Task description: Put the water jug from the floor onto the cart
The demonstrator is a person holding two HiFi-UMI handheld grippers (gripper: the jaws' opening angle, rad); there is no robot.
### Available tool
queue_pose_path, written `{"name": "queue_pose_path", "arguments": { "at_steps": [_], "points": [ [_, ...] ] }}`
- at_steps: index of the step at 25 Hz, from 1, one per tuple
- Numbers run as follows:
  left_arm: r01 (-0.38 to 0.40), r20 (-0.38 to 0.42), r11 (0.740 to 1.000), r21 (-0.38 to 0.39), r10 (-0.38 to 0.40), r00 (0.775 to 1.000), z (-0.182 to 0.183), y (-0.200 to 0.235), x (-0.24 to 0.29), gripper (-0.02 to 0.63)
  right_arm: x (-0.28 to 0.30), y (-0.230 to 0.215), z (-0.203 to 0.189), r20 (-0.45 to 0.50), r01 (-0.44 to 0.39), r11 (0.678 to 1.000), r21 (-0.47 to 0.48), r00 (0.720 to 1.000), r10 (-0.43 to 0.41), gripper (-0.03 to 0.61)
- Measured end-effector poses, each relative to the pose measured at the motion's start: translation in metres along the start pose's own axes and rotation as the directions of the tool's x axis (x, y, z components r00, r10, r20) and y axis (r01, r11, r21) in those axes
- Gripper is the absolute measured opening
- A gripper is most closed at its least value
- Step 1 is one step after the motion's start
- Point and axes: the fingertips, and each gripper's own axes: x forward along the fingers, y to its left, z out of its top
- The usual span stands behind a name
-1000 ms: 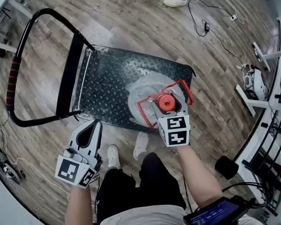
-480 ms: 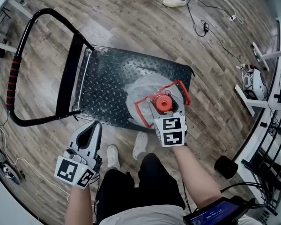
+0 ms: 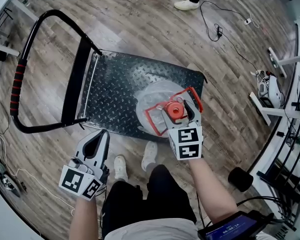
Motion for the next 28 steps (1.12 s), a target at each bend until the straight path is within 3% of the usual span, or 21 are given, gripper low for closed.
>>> {"name": "queue_pose_path", "arguments": {
  "at_steps": [6,11,16,25,28],
  "points": [
    [0.05,0.015,0.999,0.014,-0.05,0.999,0.019,-0.014,0.001,-0.002,-0.052,-0.012,0.05,0.111,0.054,0.998,0.02,0.992,-0.055,0.316],
    [0.109,0.005,0.993,0.054,-0.109,0.994,0.037,-0.024,-0.001,-0.002,-0.114,-0.013,0.091,0.223,0.103,0.993,0.062,0.968,-0.114,0.316],
    [0.183,0.003,0.979,0.093,-0.184,0.983,0.046,-0.044,-0.014,-0.002,-0.185,0.002,0.095,0.283,0.162,0.979,0.125,0.94,-0.191,0.308],
    [0.373,-0.004,0.912,0.172,-0.378,0.926,0.084,-0.078,-0.018,-0.002,-0.269,0.032,0.106,0.317,0.303,0.928,0.215,0.877,-0.36,0.25],
    [0.421,-0.019,0.888,0.185,-0.425,0.905,0.086,-0.087,-0.034,-0.002,-0.3,0.05,0.1,0.321,0.364,0.899,0.244,0.844,-0.429,0.19]
  ]
}}
